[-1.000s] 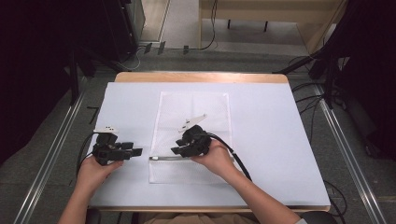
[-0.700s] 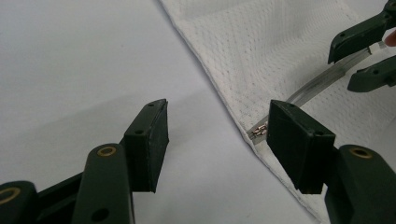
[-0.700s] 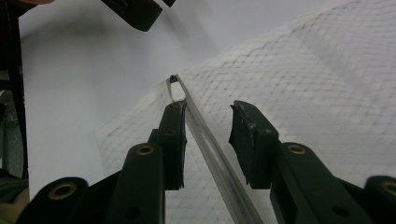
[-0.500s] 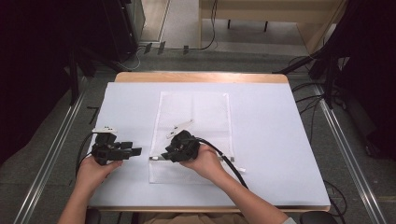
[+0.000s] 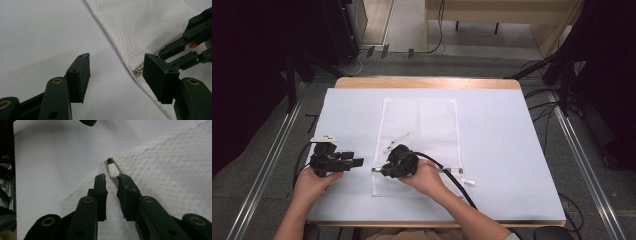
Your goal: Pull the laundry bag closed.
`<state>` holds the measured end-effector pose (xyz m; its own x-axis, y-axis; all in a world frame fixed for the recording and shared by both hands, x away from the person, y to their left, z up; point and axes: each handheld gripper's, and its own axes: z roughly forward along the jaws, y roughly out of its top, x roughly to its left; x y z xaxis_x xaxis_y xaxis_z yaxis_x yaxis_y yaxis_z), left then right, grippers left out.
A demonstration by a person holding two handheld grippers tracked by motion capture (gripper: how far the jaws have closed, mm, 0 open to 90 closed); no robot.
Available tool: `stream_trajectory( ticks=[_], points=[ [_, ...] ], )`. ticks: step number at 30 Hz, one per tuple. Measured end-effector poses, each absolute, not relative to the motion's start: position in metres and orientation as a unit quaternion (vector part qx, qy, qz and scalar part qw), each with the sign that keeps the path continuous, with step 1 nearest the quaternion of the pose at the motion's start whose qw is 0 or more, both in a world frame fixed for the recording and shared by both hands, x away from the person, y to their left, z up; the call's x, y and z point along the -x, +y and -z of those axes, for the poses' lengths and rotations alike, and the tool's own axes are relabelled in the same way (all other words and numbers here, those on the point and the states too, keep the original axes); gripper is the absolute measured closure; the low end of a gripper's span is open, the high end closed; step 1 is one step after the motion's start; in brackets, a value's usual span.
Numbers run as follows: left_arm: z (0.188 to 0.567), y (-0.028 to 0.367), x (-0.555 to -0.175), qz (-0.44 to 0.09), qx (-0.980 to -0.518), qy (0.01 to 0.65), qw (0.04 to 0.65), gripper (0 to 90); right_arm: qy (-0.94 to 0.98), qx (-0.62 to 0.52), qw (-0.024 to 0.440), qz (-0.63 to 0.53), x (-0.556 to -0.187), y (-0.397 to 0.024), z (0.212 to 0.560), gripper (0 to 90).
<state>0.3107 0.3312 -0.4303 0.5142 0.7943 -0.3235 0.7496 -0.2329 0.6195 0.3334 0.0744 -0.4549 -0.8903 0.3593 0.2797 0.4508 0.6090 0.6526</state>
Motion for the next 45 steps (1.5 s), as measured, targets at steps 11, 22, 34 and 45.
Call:
stream_trajectory(
  ticks=[11,22,34,45],
  points=[
    [0.43,0.331,-0.311,-0.03,-0.786,0.49,0.375,39.3,-0.895,0.234,0.067,0.374,-0.336,0.08,0.463,78.1],
    [0.43,0.332,-0.311,-0.029,-0.786,0.491,0.375,39.2,-0.894,0.232,0.071,0.377,-0.338,0.092,0.462,79.2],
    [0.43,0.334,-0.311,-0.03,-0.784,0.492,0.378,39.2,-0.898,0.23,0.066,0.37,-0.342,0.107,0.463,83.9],
    [0.43,0.331,-0.31,-0.022,-0.791,0.48,0.379,41.7,-0.902,0.214,0.046,0.371,-0.342,0.104,0.457,87.7]
  ],
)
